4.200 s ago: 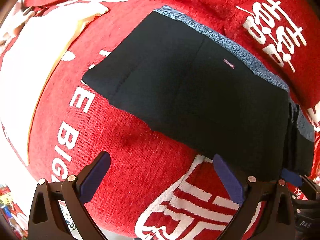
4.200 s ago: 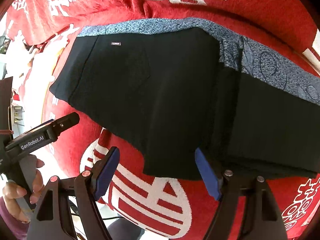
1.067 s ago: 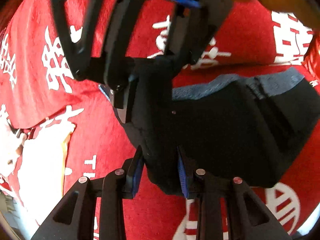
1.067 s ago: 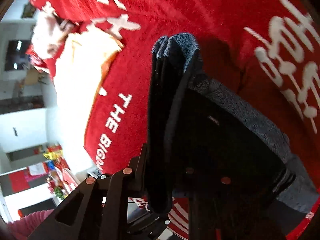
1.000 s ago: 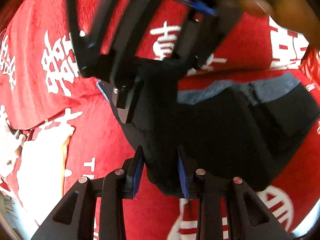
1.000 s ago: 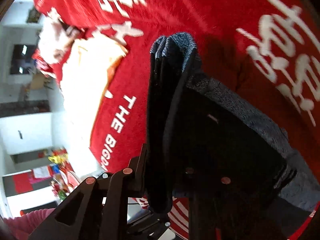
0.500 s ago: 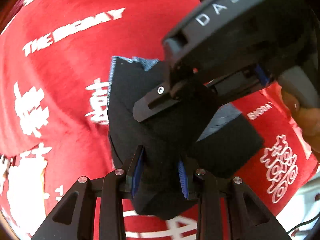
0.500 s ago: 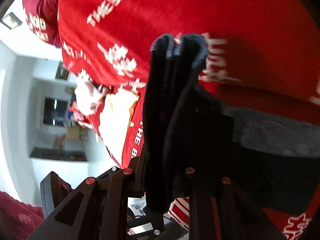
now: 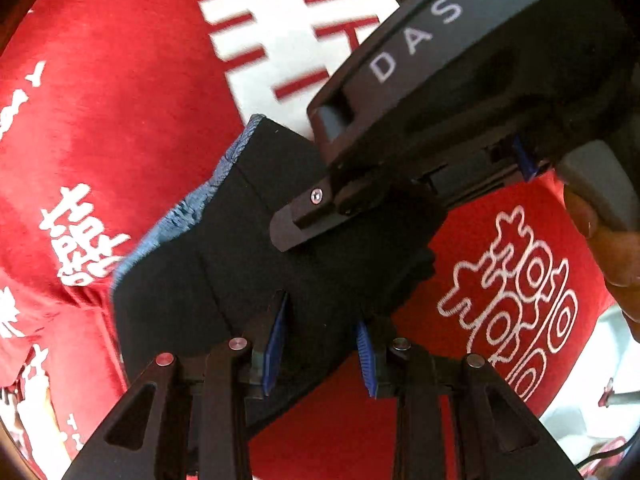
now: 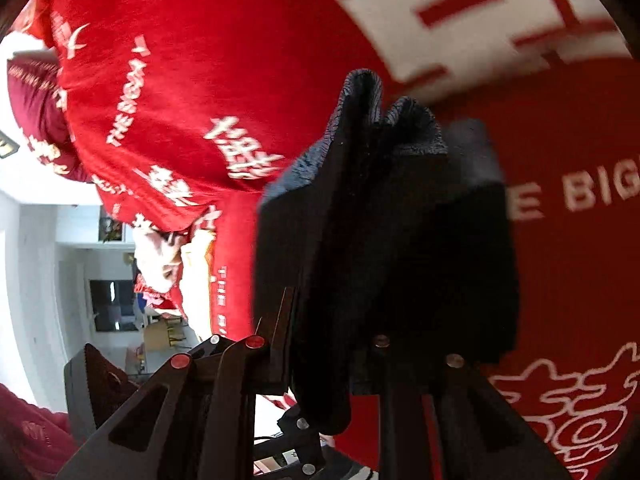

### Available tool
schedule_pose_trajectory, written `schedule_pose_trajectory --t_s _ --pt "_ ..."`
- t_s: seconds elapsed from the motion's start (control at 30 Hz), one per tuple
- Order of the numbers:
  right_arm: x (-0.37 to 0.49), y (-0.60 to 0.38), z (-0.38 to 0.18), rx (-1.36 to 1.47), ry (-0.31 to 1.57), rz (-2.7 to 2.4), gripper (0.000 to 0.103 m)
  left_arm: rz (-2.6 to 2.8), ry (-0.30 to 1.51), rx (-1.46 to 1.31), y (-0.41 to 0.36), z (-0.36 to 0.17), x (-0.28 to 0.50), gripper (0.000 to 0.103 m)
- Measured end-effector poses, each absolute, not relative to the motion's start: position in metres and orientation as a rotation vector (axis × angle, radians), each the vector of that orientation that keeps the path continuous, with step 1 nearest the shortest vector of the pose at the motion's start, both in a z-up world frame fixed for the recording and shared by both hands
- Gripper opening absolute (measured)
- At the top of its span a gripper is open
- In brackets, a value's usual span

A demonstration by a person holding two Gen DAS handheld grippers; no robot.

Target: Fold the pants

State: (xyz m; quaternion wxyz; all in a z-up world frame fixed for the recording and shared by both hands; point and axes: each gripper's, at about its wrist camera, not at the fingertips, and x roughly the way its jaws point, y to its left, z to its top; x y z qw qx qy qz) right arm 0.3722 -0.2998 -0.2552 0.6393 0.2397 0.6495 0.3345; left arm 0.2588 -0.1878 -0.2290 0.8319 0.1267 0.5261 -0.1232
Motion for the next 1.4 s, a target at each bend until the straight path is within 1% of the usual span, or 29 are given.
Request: schedule_pose_trajectory --t_s 0.1,0.17,0.2,0.23,0.3,0.4,0.53,0.7,0.87,0.97,1.0,1.03,1.07,1.17,1.23,1.27,1.33,1.4 --pt "0.371 -0.306 -0.282 0.540 1.512 0.737 0.023 -0.255 1.164 0.284 -0.195 -0.251 0.260 0.032" --pt "0.370 -0.307 -0.296 0.541 1.515 0.727 0.024 -0.250 1.176 0.302 -0.197 -0.259 0.259 0.036" --pt "0.369 -0.307 -0.301 0.543 1.514 0.719 0.025 -0.251 1.178 0.310 -0.199 -0.261 0.259 0.045" --pt "0.367 -0.307 -0.305 0.544 1.513 0.713 0.026 -0.255 1.184 0.313 -0.199 -0.263 0.258 0.057" --pt "0.367 -0.307 -0.306 0.553 1.515 0.699 0.026 -0.265 1.195 0.299 -0.197 -0.261 0.256 0.070" --pt "0.367 -0.310 -0.307 0.555 1.523 0.685 0.028 -0.247 1.219 0.267 -0.186 -0.254 0.254 0.070" --pt "0.367 -0.313 -0.303 0.472 1.524 0.670 0.032 -0.178 1.261 0.189 -0.157 -0.244 0.254 0.070" --pt "0.365 -0.309 -0.295 0.379 1.521 0.644 0.037 -0.016 1.267 0.090 -0.113 -0.230 0.257 0.070" --pt "0.362 -0.309 -0.291 0.333 1.519 0.613 0.040 0.117 1.354 -0.063 -0.068 -0.253 0.266 0.070" --pt "0.360 -0.306 -0.286 0.282 1.512 0.592 0.043 0.138 1.367 -0.093 -0.067 -0.265 0.268 0.070" --pt "0.360 -0.305 -0.284 0.265 1.510 0.586 0.044 0.143 1.365 -0.085 -0.067 -0.267 0.269 0.075" --pt "0.360 -0.305 -0.282 0.248 1.509 0.580 0.045 0.147 1.361 -0.072 -0.069 -0.268 0.271 0.083" --pt "0.359 -0.305 -0.281 0.232 1.510 0.573 0.047 0.150 1.358 -0.062 -0.071 -0.270 0.271 0.084" --pt "0.359 -0.309 -0.280 0.171 1.518 0.547 0.057 0.165 1.366 -0.067 -0.073 -0.274 0.274 0.084" --pt "0.359 -0.314 -0.280 0.165 1.525 0.545 0.060 0.170 1.369 -0.074 -0.070 -0.274 0.275 0.085" --pt "0.358 -0.317 -0.280 0.160 1.530 0.538 0.064 0.174 1.371 -0.075 -0.070 -0.274 0.276 0.085" --pt "0.359 -0.321 -0.282 0.163 1.544 0.530 0.065 0.186 1.374 -0.074 -0.068 -0.275 0.276 0.091" --pt "0.359 -0.324 -0.283 0.171 1.547 0.531 0.066 0.197 1.377 -0.093 -0.065 -0.276 0.276 0.092"
